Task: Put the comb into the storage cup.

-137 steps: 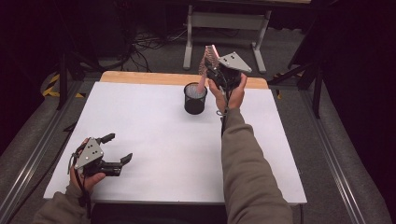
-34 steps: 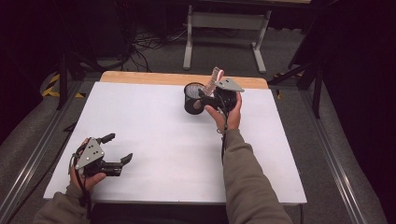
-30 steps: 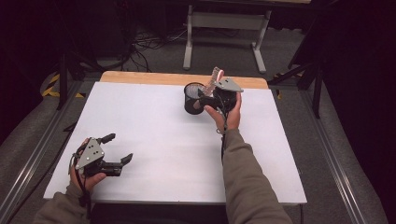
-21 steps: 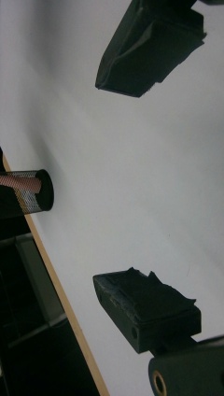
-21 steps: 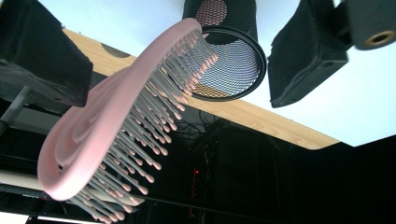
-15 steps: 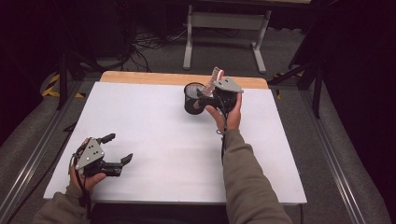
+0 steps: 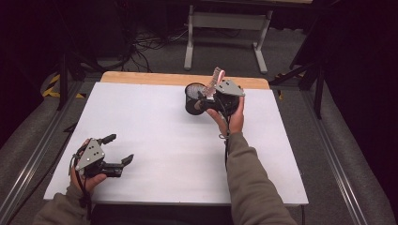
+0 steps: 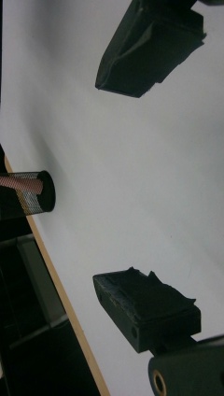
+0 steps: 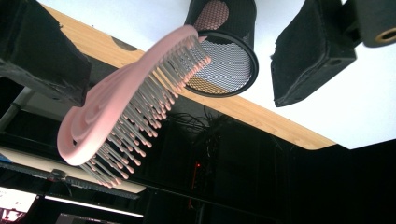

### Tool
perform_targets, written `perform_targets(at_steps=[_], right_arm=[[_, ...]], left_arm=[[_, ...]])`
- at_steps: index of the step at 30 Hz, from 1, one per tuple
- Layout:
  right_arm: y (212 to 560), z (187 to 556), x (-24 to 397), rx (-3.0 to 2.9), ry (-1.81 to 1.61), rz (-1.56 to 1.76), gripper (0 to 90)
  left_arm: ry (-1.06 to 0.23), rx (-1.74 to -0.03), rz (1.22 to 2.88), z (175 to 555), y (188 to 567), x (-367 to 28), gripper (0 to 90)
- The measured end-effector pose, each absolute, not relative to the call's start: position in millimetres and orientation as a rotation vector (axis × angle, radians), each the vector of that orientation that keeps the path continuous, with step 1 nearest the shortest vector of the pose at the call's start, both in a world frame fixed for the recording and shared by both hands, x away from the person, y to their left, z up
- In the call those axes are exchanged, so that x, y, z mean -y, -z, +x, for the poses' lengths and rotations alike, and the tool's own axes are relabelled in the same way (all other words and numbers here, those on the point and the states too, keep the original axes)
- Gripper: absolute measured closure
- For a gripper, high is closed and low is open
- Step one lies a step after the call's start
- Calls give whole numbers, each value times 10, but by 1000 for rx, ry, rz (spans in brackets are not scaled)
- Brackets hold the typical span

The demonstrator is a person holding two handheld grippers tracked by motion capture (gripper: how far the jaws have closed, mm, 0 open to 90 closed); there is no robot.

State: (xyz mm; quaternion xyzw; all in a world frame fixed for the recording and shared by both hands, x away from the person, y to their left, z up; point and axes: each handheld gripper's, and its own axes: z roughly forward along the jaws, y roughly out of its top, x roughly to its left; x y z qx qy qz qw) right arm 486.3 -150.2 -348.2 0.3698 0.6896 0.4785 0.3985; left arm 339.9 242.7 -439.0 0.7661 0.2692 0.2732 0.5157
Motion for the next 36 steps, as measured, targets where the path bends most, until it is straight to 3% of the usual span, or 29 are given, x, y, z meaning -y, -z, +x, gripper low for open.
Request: perform_targets(at_steps=[36], right_arm=[[3554,4333,1607,-1759,-1228,817,71]], left_arm=[[-652,-648,1840,3399,4394,-2407,86]])
